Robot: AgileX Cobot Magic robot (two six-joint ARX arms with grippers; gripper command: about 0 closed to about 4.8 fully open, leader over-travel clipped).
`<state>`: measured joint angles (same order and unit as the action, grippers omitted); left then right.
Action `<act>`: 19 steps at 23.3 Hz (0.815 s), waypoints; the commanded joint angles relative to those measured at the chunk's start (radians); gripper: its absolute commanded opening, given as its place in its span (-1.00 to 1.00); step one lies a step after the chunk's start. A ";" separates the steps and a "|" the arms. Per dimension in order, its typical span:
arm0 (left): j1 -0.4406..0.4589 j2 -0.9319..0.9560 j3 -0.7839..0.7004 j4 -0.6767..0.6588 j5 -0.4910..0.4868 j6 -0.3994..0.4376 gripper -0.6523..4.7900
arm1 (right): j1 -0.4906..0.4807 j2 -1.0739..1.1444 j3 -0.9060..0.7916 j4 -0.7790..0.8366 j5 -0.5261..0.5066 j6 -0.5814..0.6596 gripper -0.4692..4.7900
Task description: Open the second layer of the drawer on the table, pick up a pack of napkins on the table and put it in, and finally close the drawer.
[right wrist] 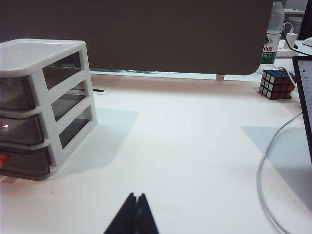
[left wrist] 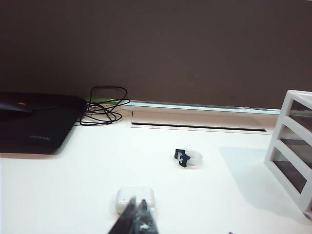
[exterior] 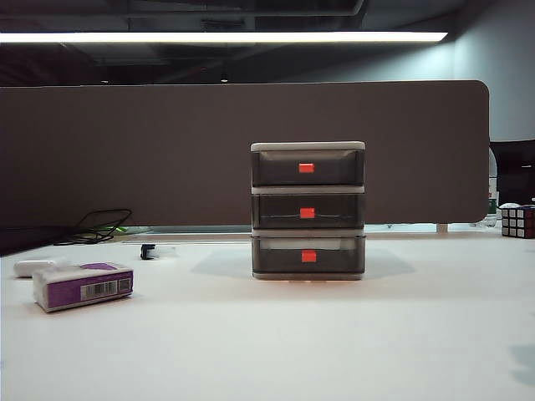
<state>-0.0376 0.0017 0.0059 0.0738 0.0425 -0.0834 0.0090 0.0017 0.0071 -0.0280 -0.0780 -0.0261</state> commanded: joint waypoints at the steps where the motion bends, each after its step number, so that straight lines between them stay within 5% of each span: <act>1: 0.002 0.001 0.002 0.010 0.006 -0.004 -0.78 | 0.000 -0.002 -0.006 0.009 0.005 -0.001 -0.84; 10: 0.002 0.001 0.002 0.010 0.056 -0.027 -0.78 | 0.000 -0.002 -0.006 0.009 0.005 0.000 -0.84; 14: 0.000 0.001 0.002 0.009 0.262 -0.298 -0.78 | 0.001 -0.002 -0.006 0.014 -0.225 0.097 -0.84; 16: -0.009 0.001 0.002 0.009 0.338 -0.342 -0.78 | 0.001 -0.002 -0.006 0.014 -0.330 0.129 -0.84; 19: -0.079 0.001 0.002 0.010 0.319 -0.340 -0.78 | 0.001 -0.002 -0.006 0.014 -0.425 0.135 -0.84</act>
<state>-0.0925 0.0017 0.0059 0.0731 0.3714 -0.4198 0.0097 0.0017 0.0071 -0.0273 -0.4652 0.0990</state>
